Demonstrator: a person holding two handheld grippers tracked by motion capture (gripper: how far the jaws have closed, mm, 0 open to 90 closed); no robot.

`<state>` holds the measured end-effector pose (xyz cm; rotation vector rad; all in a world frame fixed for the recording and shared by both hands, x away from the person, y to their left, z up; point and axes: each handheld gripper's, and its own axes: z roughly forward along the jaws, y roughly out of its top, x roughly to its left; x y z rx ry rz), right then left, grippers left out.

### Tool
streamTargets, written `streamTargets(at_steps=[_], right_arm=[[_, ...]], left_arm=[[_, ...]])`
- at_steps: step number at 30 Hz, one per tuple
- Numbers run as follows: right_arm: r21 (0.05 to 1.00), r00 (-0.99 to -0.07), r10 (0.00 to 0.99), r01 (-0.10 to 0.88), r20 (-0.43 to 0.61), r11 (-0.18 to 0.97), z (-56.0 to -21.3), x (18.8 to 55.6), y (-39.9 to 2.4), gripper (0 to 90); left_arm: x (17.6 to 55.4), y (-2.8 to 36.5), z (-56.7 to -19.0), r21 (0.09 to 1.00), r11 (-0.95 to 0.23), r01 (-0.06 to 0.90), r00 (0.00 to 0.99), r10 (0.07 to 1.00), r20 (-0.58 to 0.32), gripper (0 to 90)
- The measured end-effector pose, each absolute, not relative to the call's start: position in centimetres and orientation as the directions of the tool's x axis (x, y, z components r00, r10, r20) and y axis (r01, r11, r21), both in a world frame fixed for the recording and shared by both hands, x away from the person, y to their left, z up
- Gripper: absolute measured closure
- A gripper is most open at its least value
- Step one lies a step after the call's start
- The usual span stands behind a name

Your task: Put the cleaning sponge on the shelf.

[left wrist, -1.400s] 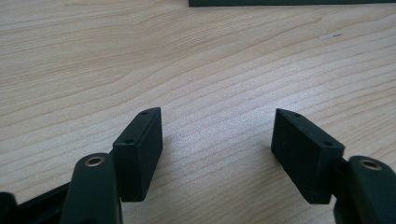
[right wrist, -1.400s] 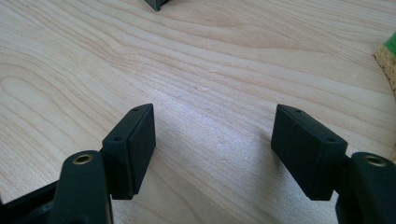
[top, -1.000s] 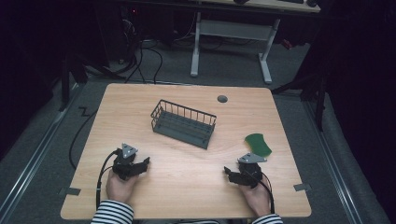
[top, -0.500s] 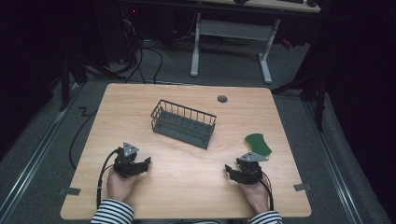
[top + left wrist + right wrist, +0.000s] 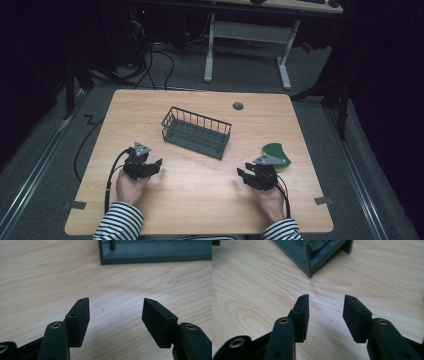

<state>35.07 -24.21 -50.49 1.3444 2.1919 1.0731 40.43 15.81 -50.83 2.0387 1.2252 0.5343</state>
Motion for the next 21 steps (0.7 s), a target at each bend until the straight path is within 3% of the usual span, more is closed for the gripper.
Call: streamTargets(at_steps=[21], right_arm=[[0.741,-0.529,0.843,0.605,0.099,0.292,-49.7,39.3,-20.2,62.4]], left_arm=[[45.4,15.1,-43.0,0.785,-0.241,0.570,0.497,0.862,-0.096,39.3]])
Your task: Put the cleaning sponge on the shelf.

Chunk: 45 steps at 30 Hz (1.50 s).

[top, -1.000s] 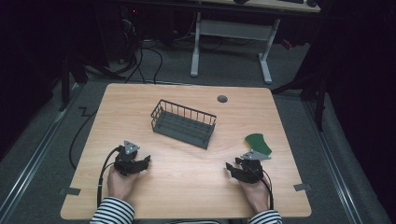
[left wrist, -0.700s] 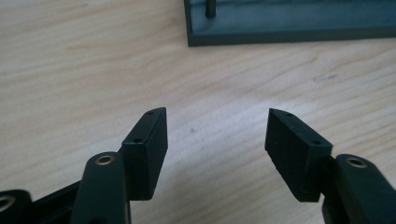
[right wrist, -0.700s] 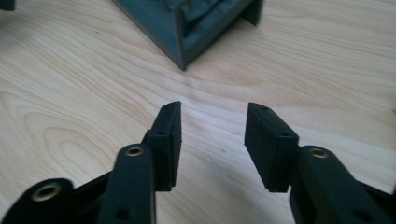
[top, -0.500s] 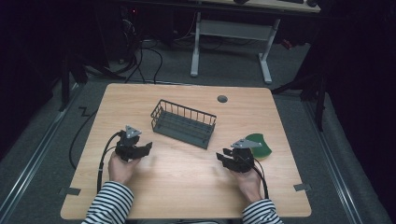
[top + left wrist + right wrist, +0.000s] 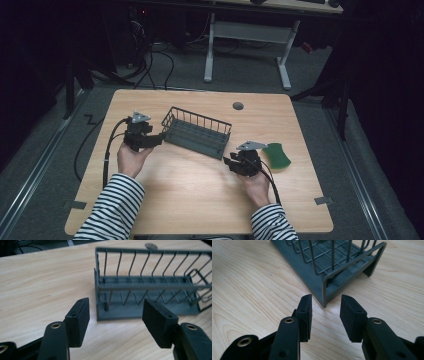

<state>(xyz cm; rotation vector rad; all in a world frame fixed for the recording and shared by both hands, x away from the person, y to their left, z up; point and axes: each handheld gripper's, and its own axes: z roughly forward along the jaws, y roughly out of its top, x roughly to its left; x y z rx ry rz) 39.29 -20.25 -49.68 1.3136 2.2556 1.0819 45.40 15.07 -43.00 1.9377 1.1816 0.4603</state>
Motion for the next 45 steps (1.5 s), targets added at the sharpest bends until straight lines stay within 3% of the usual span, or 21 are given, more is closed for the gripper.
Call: streamTargets(at_steps=[10,20,36,45], right_arm=[[0.720,-0.537,0.836,0.623,0.111,0.305,-50.6,40.8,-19.1,68.5],[0.721,-0.535,0.836,0.626,0.121,0.297,-50.8,41.2,-19.3,72.3],[0.719,-0.551,0.825,0.622,0.122,0.309,-51.0,41.5,-18.9,81.5],[0.713,-0.551,0.829,0.619,0.094,0.330,-50.9,41.4,-19.0,84.6]], left_arm=[[48.7,14.1,-41.6,0.776,-0.244,0.582,0.460,0.885,-0.068,42.7],[50.8,13.6,-43.3,0.736,-0.209,0.644,0.426,0.897,-0.118,48.9],[51.7,13.5,-44.0,0.712,-0.211,0.669,0.457,0.873,-0.171,74.2],[51.6,13.6,-44.2,0.701,-0.219,0.678,0.462,0.870,-0.175,83.3]])
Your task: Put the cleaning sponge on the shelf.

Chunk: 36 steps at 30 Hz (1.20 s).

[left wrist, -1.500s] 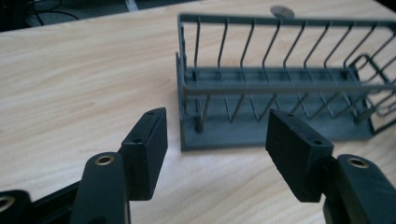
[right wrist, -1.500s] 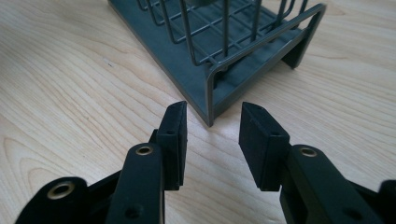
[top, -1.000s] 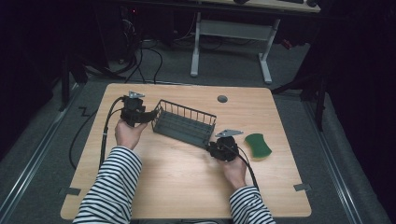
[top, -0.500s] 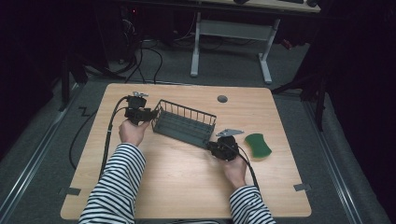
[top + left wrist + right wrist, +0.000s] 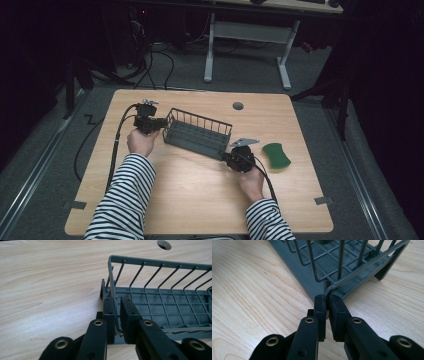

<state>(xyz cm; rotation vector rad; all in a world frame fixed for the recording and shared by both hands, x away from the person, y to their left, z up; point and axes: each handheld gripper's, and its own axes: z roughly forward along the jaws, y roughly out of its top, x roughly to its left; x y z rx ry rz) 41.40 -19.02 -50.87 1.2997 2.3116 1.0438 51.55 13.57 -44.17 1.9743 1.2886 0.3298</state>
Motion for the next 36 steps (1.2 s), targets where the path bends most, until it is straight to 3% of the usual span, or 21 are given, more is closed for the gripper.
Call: streamTargets(at_steps=[36], right_arm=[[0.671,-0.571,0.811,0.653,0.130,0.351,-50.4,35.6,-23.3,84.2]], left_arm=[[46.9,10.7,-44.2,0.695,-0.272,0.666,0.571,0.785,-0.240,82.8]])
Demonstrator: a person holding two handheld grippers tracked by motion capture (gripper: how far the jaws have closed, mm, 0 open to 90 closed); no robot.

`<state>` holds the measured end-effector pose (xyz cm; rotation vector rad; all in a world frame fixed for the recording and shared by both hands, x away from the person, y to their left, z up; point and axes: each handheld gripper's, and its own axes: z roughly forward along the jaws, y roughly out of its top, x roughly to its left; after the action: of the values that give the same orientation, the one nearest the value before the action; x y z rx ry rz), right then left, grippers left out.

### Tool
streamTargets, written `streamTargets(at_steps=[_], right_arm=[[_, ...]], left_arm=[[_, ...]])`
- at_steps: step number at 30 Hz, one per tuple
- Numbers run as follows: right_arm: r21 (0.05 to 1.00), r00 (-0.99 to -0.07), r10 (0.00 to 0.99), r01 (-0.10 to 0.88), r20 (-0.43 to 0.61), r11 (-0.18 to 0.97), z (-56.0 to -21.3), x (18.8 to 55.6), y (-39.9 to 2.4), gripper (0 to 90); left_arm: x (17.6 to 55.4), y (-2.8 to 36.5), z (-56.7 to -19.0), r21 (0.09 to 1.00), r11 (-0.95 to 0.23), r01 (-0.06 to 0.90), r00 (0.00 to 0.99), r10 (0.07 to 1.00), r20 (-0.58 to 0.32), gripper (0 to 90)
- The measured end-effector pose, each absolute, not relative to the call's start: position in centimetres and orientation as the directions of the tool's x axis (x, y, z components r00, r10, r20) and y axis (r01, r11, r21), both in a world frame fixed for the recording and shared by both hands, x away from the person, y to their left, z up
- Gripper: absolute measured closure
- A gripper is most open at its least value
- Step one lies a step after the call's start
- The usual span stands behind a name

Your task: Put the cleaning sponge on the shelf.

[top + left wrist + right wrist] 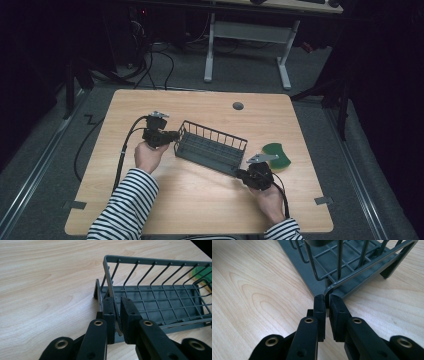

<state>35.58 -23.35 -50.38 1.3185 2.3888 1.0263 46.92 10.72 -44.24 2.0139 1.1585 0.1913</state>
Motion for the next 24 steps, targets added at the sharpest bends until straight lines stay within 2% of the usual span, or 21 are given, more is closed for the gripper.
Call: streamTargets(at_steps=[15,18,20,24], right_arm=[[0.673,-0.560,0.815,0.661,0.147,0.332,-50.6,33.9,-24.4,83.0],[0.668,-0.554,0.818,0.668,0.151,0.329,-50.8,34.0,-24.7,71.5],[0.667,-0.552,0.818,0.671,0.160,0.323,-50.9,34.0,-24.7,69.0],[0.673,-0.539,0.829,0.670,0.150,0.314,-50.8,33.7,-25.1,59.2]], left_arm=[[46.0,9.7,-44.2,0.697,-0.310,0.646,0.603,0.767,-0.218,81.5],[46.0,10.0,-44.4,0.707,-0.298,0.642,0.600,0.769,-0.221,71.2],[45.9,10.3,-44.5,0.710,-0.289,0.642,0.597,0.770,-0.226,68.3],[45.8,10.9,-44.5,0.718,-0.271,0.641,0.589,0.774,-0.233,52.7]])
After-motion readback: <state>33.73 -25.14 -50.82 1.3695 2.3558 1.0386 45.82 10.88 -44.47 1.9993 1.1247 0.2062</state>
